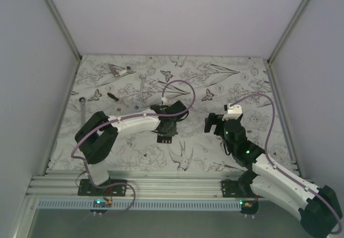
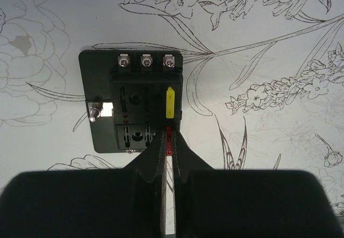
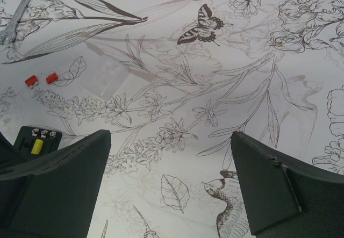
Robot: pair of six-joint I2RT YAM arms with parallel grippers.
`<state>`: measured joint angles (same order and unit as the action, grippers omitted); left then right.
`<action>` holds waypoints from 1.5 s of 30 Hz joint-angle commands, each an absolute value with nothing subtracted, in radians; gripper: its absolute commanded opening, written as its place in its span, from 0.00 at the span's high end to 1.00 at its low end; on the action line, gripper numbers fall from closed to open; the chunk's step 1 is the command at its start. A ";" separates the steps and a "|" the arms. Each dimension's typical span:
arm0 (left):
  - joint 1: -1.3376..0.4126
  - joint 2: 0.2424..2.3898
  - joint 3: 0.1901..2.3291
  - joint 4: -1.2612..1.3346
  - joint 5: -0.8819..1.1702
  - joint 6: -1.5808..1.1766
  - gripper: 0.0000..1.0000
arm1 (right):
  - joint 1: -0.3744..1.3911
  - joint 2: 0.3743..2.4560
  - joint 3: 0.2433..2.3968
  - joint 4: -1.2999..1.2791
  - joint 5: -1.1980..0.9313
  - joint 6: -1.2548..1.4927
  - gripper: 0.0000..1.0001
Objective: Snap on the fuse box
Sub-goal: Install the fuse at the fuse box base.
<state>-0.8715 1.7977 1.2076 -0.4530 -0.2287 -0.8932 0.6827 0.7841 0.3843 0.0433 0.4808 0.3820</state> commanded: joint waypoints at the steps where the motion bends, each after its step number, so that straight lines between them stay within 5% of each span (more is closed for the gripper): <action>1: -0.876 1.822 1.158 -0.473 -0.218 -0.893 1.00 | 0.676 0.770 0.391 0.048 0.484 0.400 0.00; 40: -0.899 1.846 1.069 -0.486 -0.217 -1.005 1.00 | 0.677 0.750 0.390 0.049 0.484 0.397 0.00; 45: -0.911 1.768 1.163 -0.541 -0.267 -0.952 0.87 | 0.677 0.732 0.388 0.045 0.485 0.393 0.00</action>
